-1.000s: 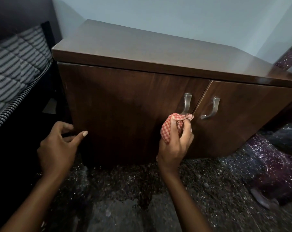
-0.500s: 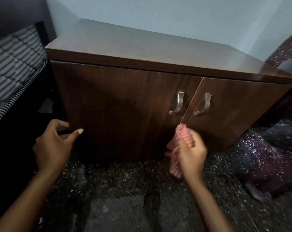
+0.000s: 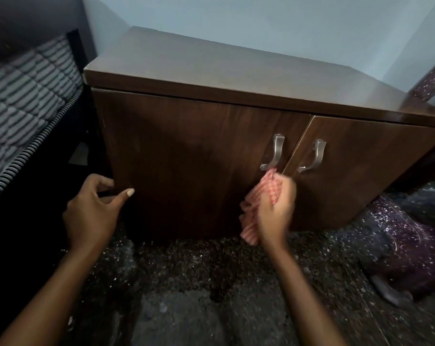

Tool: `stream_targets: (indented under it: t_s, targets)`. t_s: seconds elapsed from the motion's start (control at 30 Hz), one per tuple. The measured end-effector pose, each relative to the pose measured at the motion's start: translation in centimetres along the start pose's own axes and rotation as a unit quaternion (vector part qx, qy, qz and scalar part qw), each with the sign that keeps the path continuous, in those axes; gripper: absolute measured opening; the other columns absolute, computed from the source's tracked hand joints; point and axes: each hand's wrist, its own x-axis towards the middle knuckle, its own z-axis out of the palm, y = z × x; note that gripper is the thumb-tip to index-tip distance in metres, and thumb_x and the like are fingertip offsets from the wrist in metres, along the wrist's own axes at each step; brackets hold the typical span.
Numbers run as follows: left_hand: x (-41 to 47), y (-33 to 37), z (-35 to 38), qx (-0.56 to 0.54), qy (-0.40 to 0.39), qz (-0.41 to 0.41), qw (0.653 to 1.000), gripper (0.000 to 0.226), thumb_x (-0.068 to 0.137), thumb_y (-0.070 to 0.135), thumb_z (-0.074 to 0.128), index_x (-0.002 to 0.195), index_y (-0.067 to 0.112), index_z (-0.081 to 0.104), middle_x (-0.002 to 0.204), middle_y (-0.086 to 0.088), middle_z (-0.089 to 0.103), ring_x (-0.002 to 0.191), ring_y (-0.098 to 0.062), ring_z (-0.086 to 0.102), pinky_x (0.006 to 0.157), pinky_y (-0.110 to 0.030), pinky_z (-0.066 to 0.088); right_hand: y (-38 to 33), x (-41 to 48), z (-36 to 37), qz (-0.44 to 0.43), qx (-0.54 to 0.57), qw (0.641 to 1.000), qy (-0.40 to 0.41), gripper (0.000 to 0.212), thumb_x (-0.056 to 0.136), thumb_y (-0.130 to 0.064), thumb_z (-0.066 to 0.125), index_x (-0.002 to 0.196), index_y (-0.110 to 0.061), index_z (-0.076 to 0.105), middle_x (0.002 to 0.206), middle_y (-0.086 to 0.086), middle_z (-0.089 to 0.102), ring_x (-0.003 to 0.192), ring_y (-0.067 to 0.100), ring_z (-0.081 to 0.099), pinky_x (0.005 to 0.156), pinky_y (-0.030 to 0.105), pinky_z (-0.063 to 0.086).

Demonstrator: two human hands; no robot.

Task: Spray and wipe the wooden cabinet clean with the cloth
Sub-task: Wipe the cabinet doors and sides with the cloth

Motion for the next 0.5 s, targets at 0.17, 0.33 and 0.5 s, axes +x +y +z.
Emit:
stream_targets:
  t_s: [0.17,0.33,0.5]
  targets:
    - [0.0,-0.1,0.0,0.0,0.001,-0.007,1.0,0.028,0.08,0.024,0.075,0.098,0.011,0.059,0.079,0.002,0.061,0.075,-0.014,0.057,0.056,-0.021,0.037,5.5,-6.0,5.4,0.024,-0.122,0.992,0.023,0.046,0.074,-0.002,0.043,0.119,0.0,0.042,0.12,0.023,0.042,0.111,0.028,0.039,0.099,0.025,0.029]
    - [0.2,-0.4,-0.1,-0.007,0.006,-0.007,1.0,0.028,0.078,0.026,0.076,0.095,0.012,0.059,0.074,0.008,0.058,0.072,-0.011,0.057,0.055,-0.018,0.037,4.2,-7.2,8.0,0.213,-0.053,0.965,0.145,0.051,0.073,0.016,0.051,0.123,0.01,0.043,0.122,0.031,0.04,0.113,0.047,0.039,0.095,0.026,0.023]
    - [0.5,-1.1,0.1,-0.031,-0.011,-0.016,0.999,0.021,0.079,0.023,0.076,0.089,0.017,0.059,0.074,0.005,0.064,0.071,-0.009,0.061,0.061,-0.022,0.042,-2.8,-6.6,11.7,0.059,-0.009,0.985,0.162,0.062,0.071,0.008,0.054,0.13,0.005,0.039,0.136,0.029,0.031,0.125,0.031,0.028,0.106,0.027,0.019]
